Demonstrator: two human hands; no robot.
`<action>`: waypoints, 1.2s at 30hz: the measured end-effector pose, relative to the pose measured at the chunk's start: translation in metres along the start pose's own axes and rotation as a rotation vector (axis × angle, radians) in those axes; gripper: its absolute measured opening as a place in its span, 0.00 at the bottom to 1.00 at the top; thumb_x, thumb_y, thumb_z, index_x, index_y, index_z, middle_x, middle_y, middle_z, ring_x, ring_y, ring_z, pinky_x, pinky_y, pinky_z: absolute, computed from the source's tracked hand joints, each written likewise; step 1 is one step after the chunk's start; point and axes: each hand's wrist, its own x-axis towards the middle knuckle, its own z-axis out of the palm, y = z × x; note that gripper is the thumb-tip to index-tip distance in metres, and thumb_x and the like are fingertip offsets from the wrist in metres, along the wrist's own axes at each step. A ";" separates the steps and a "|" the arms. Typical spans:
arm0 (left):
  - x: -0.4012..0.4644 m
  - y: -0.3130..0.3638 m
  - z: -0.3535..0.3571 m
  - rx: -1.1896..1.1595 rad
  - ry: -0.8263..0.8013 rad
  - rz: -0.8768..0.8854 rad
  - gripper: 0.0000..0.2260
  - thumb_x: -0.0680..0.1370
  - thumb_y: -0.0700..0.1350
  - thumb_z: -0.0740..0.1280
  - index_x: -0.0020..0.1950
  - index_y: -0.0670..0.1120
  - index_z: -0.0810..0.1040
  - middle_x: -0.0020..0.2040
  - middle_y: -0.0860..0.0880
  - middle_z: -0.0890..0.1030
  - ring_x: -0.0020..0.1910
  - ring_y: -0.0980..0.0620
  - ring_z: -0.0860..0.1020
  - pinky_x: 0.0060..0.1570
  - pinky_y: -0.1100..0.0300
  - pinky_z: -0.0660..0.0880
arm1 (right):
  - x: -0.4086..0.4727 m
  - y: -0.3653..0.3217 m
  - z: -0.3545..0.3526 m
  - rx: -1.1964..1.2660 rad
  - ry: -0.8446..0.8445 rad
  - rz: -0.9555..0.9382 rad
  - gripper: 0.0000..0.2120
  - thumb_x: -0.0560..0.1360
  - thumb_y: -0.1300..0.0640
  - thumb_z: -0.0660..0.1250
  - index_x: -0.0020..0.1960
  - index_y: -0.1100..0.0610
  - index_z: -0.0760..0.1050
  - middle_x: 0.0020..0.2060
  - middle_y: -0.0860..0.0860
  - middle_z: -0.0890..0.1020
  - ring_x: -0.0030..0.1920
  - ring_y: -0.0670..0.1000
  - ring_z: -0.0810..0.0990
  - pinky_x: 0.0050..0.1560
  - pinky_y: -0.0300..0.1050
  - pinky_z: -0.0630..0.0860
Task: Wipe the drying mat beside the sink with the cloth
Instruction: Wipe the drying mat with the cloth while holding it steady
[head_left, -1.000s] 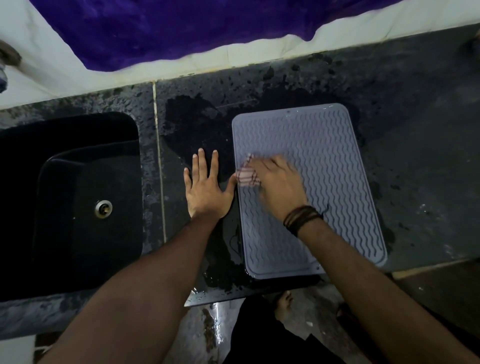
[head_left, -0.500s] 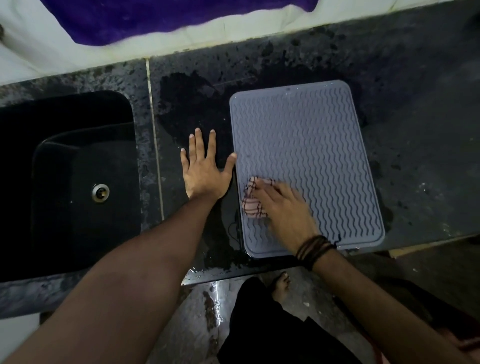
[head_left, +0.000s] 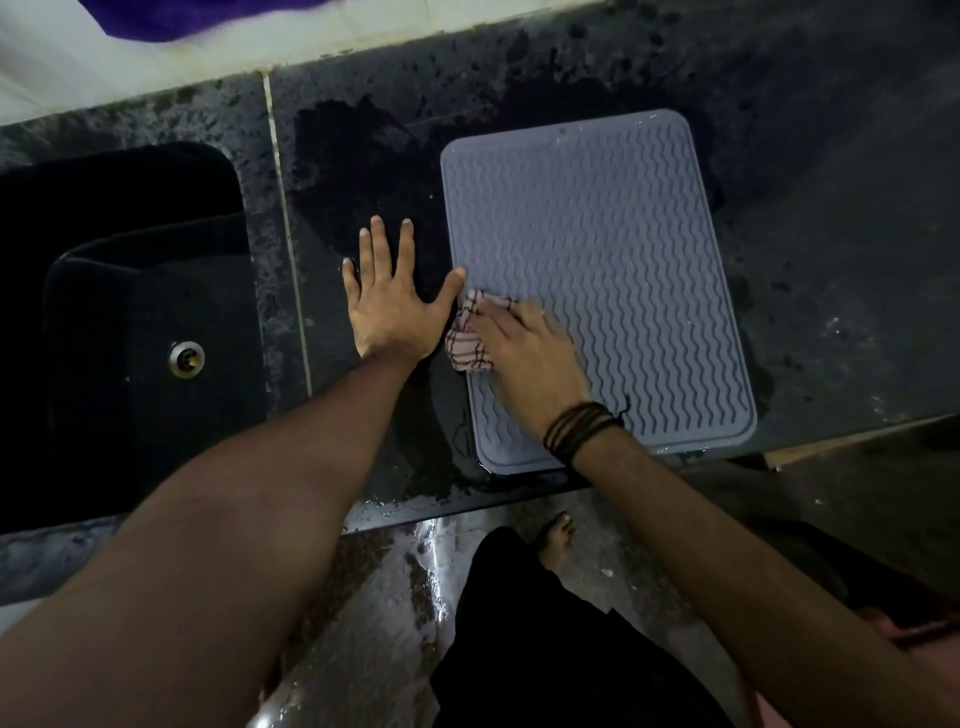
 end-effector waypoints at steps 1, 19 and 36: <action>0.000 0.000 0.000 -0.005 -0.001 -0.002 0.42 0.76 0.77 0.43 0.84 0.54 0.47 0.84 0.47 0.43 0.82 0.48 0.41 0.80 0.44 0.40 | -0.008 0.000 0.002 -0.006 0.001 -0.010 0.28 0.69 0.61 0.69 0.68 0.54 0.69 0.69 0.51 0.72 0.66 0.56 0.68 0.63 0.52 0.67; 0.001 0.000 0.002 -0.001 0.006 -0.014 0.43 0.75 0.77 0.44 0.84 0.55 0.47 0.84 0.47 0.44 0.82 0.49 0.41 0.79 0.45 0.39 | -0.036 -0.010 -0.006 0.065 0.040 0.011 0.29 0.67 0.58 0.71 0.68 0.54 0.70 0.64 0.50 0.76 0.62 0.54 0.71 0.58 0.49 0.70; -0.001 0.001 -0.001 0.007 -0.006 -0.007 0.42 0.76 0.76 0.44 0.84 0.54 0.46 0.84 0.47 0.43 0.82 0.49 0.41 0.79 0.46 0.38 | -0.097 0.001 -0.006 0.540 -0.071 0.165 0.21 0.73 0.56 0.68 0.65 0.49 0.70 0.55 0.49 0.80 0.56 0.52 0.76 0.52 0.47 0.75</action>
